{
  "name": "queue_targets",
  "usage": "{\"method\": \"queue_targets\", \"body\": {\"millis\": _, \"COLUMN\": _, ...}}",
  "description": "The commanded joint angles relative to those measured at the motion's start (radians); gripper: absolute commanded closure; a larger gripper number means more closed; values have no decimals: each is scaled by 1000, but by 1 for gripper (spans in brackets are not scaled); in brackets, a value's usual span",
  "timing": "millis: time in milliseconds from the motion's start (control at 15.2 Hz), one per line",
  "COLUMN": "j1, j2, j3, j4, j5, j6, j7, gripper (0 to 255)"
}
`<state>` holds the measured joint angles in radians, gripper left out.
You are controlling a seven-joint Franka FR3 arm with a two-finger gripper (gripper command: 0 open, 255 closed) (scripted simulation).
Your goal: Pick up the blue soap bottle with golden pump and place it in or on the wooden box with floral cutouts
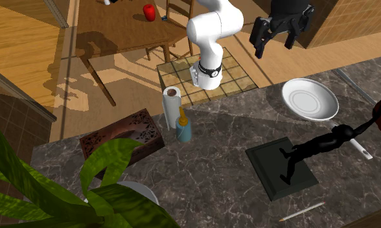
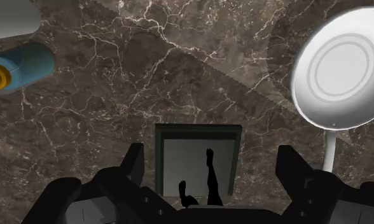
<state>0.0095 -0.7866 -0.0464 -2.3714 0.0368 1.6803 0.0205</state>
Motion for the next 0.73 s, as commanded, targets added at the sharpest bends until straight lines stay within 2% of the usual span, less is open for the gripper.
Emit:
{"method": "queue_targets", "body": {"millis": 0, "j1": 0, "j2": 0, "j3": 0, "j4": 0, "j5": 0, "j6": 0, "j7": 0, "gripper": 0}}
{"method": "queue_targets", "body": {"millis": 660, "j1": -77, "j2": -12, "j3": -220, "j4": -150, "j5": -137, "j6": 148, "j7": -254, "gripper": 0}}
